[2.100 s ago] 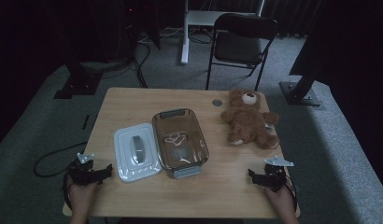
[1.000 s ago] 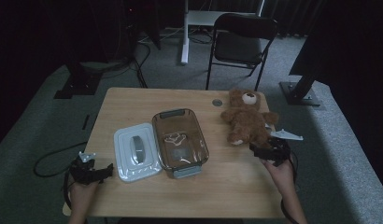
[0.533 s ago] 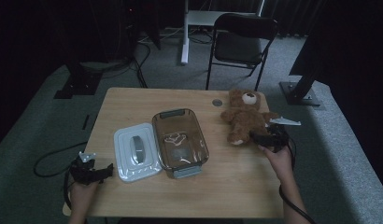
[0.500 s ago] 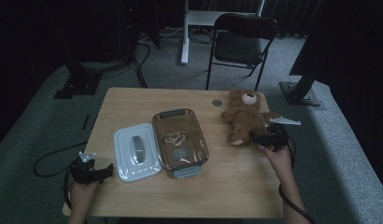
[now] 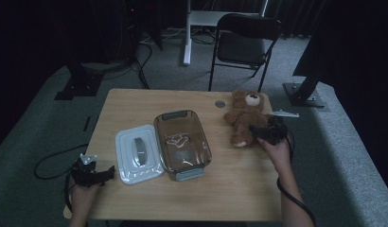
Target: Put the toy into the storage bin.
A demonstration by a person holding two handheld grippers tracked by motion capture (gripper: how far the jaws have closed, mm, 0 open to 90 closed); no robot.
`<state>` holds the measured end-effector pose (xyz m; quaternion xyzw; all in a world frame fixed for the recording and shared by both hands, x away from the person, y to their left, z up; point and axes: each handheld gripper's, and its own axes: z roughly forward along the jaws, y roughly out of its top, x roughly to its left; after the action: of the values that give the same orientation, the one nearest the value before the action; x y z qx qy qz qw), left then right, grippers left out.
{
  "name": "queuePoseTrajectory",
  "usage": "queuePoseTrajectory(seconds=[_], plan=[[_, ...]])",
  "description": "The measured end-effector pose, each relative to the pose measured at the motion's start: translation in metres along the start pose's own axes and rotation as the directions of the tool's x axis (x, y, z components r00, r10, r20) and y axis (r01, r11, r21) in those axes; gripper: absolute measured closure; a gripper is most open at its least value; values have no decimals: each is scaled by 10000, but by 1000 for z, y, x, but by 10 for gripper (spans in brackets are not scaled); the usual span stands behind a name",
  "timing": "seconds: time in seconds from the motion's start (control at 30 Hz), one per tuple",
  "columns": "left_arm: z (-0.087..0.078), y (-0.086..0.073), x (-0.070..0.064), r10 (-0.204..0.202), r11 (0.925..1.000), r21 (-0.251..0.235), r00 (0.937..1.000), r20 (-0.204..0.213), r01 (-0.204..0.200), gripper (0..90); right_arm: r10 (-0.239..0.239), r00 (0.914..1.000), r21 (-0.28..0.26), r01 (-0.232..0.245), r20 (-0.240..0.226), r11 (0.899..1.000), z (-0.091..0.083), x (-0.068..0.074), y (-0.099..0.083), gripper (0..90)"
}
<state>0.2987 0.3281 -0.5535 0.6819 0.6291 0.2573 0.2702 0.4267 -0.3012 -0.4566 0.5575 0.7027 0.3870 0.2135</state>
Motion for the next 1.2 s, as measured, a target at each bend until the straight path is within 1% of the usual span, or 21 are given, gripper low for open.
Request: queuePoseTrajectory(seconds=[0.07, 0.2, 0.27, 0.4, 0.5, 0.57, 0.63, 0.7, 0.73, 0.77, 0.8, 0.83, 0.87, 0.93, 0.97, 1.03, 1.1, 1.13, 1.17, 1.2], plan=[[0, 0, 0, -2, 10000, 2, 10000, -2, 2, 6, -40, 10000, 50, 40, 86, 10000, 3, 1, 3, 108], [0, 0, 0, 2, 10000, 1, 10000, -1, -2, 6, 31, 9999, 149, -32, 100, 9999, 11, 1, 10, 108], [0, 0, 0, 1, 10000, 1, 10000, 0, -1, 6, 105, 9997, 188, -109, 239, 9998, 16, 0, 16, 108], [0, 0, 0, 1, 10000, 1, 10000, 0, -1, 6, 302, 9990, 284, -311, 315, 9991, 26, -2, 28, 108], [0, 0, 0, 1, 10000, 1, 10000, 0, -1, 6, 386, 9978, 489, -413, 538, 9980, 34, -5, 34, 108], [0, 0, 0, -1, 10000, 1, 10000, 0, 1, 6, 452, 9970, 638, -492, 633, 9967, 40, -6, 36, 108], [0, 0, 0, 0, 10000, 2, 10000, 0, 0, 6, 556, 9949, 788, -623, 847, 9949, 46, -8, 36, 108], [0, 0, 0, 1, 10000, -6, 10000, 4, -1, 6, 631, 9921, 937, -733, 1082, 9929, 51, -9, 34, 108], [0, 0, 0, 0, 10000, -1, 10000, 1, 0, 6, 668, 9915, 1076, -790, 1119, 9911, 54, -10, 33, 108], [0, 0, 0, 2, 10000, 1, 10000, 1, -2, 6, 665, 9893, 1192, -822, 1299, 9895, 57, -10, 32, 107], [0, 0, 0, 0, 10000, -1, 10000, 1, 0, 5, 705, 9884, 1220, -871, 1344, 9887, 59, -11, 30, 106], [0, 0, 0, 0, 10000, 3, 10000, 0, 0, 6, 807, 9887, 1278, -968, 1260, 9871, 60, -12, 28, 106], [0, 0, 0, 4, 10000, 2, 10000, 1, -4, 6, 1047, 9885, 1449, -1200, 1092, 9821, 63, -15, 26, 103], [0, 0, 0, 1, 10000, 3, 10000, 0, -1, 6, 1306, 9875, 1523, -1429, 880, 9779, 67, -16, 23, 102], [0, 0, 0, 0, 10000, 3, 10000, 0, 0, 6, 1304, 9878, 1535, -1423, 850, 9778, 68, -16, 22, 102], [0, 0, 0, 1, 10000, 2, 10000, -1, -1, 5, 1111, 9899, 1575, -1239, 876, 9797, 69, -13, 21, 103], [0, 0, 0, -1, 10000, 2, 10000, -1, 1, 6, 865, 9929, 1791, -1001, 820, 9787, 74, -10, 19, 105], [0, 0, 0, -1, 10000, 3, 10000, -1, 1, 6, 842, 9927, 1880, -992, 860, 9771, 76, -9, 18, 118], [0, 0, 0, 0, 10000, 3, 10000, -1, 0, 5, 785, 9924, 1933, -957, 950, 9765, 76, -8, 18, 151], [0, 0, 0, -1, 10000, 4, 10000, -1, 1, 6, 625, 9924, 1965, -826, 1064, 9770, 77, -6, 18, 211]])
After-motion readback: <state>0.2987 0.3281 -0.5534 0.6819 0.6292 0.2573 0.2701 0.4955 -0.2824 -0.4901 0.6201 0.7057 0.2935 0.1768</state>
